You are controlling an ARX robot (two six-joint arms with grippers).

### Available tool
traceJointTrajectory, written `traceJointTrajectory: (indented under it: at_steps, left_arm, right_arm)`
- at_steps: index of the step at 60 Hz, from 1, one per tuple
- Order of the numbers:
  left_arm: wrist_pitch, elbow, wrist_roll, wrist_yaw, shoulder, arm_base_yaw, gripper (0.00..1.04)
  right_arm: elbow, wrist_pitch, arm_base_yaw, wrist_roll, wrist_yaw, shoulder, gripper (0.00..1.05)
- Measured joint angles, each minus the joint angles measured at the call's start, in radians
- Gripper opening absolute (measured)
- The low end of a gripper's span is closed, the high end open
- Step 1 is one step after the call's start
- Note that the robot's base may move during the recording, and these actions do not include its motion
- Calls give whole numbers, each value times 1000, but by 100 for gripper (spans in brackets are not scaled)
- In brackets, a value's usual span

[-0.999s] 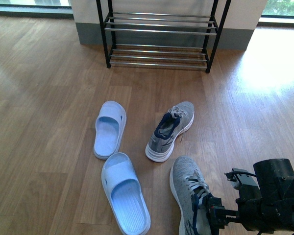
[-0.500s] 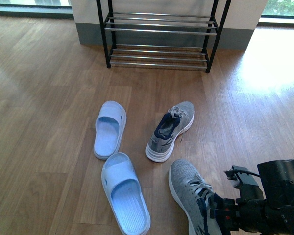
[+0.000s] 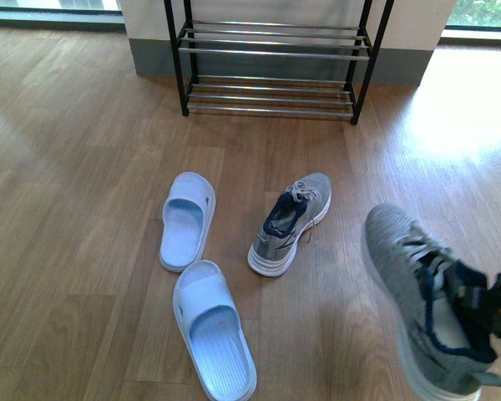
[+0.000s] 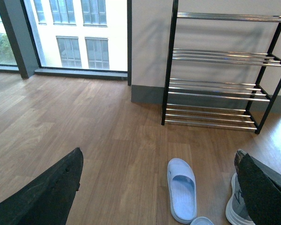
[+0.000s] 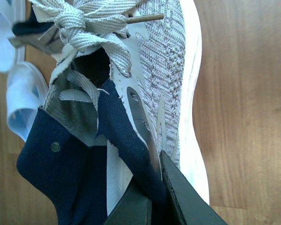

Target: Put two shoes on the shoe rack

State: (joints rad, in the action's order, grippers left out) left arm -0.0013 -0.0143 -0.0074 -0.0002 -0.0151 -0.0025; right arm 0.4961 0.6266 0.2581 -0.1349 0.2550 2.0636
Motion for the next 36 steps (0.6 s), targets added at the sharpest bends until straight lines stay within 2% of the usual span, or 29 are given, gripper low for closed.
traceJointTrajectory:
  at_steps: [18,30,36]
  left_arm:
    - [0,0,0,0,0,0,95]
    - [0,0,0,0,0,0,95]
    - [0,0,0,0,0,0,95]
  right_arm:
    - [-106,-272,153,-6,54,-615,1]
    - [-159,-365,186,-23,69,-902,1]
    - [-205,-365,198,-38,61,-1026,1]
